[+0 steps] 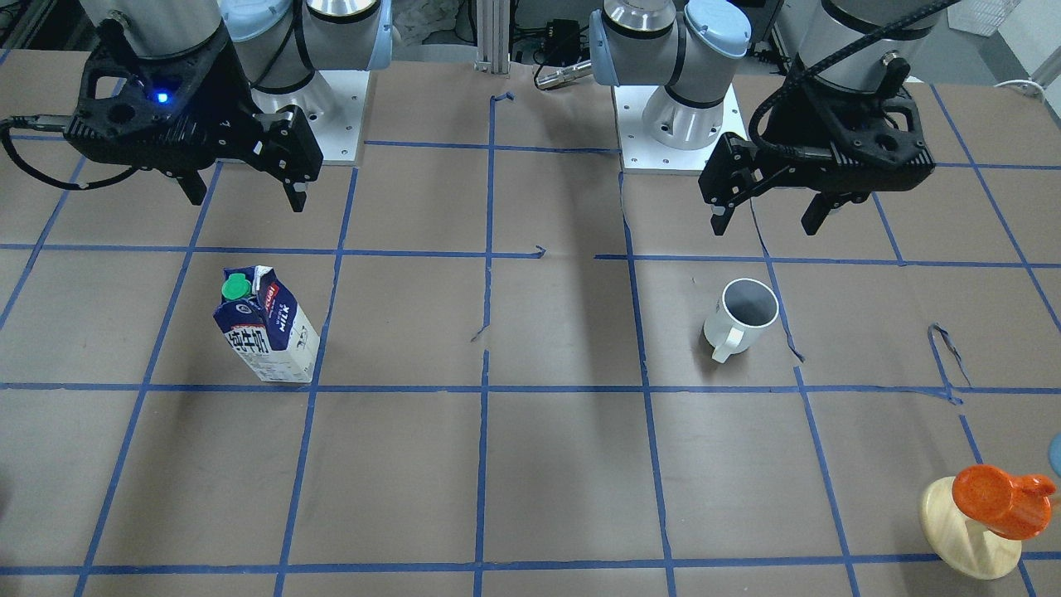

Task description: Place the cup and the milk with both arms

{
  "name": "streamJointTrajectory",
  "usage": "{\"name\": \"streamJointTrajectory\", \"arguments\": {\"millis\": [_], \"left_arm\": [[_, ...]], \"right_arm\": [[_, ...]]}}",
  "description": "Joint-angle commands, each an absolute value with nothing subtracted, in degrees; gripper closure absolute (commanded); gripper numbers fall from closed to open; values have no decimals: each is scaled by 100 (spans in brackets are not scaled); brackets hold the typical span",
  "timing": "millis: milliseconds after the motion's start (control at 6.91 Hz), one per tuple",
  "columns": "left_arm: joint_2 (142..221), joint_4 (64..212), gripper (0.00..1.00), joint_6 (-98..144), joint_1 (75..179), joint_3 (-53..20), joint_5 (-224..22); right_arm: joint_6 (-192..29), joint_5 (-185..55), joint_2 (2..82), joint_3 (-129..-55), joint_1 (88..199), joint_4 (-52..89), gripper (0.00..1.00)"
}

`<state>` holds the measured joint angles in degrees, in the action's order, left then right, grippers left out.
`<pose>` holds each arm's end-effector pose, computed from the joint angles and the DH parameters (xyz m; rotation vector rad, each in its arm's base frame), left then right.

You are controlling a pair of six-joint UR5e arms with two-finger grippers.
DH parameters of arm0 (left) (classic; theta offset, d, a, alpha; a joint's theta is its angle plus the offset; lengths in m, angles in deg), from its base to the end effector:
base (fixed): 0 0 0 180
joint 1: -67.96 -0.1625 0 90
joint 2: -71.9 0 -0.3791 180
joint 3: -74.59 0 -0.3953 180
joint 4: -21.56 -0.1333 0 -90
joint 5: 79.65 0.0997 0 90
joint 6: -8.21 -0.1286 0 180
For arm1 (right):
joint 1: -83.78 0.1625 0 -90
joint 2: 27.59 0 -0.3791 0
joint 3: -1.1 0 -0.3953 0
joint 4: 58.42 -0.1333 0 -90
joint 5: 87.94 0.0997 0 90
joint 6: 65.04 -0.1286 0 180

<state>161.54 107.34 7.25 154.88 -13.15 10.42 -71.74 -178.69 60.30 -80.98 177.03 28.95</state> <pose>-0.1057 -0.5132 0.4439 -0.0580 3.1301 -0.1869 0.1605 -0.5056 0.4585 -0.0949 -3.1307 0.0884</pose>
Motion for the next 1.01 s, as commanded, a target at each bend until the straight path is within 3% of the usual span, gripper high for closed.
{"name": "streamJointTrajectory", "arguments": {"millis": [0,868], "left_arm": [[16164,10734,0,724,15488,-1312,1026],[16120,10952,0,724,15471,-1347,1087]], "right_arm": [[-7190,-17873,6030,-8108,17703,2859,0],[-7190,-17865,6030,-8108,17703,2860,0]]}}
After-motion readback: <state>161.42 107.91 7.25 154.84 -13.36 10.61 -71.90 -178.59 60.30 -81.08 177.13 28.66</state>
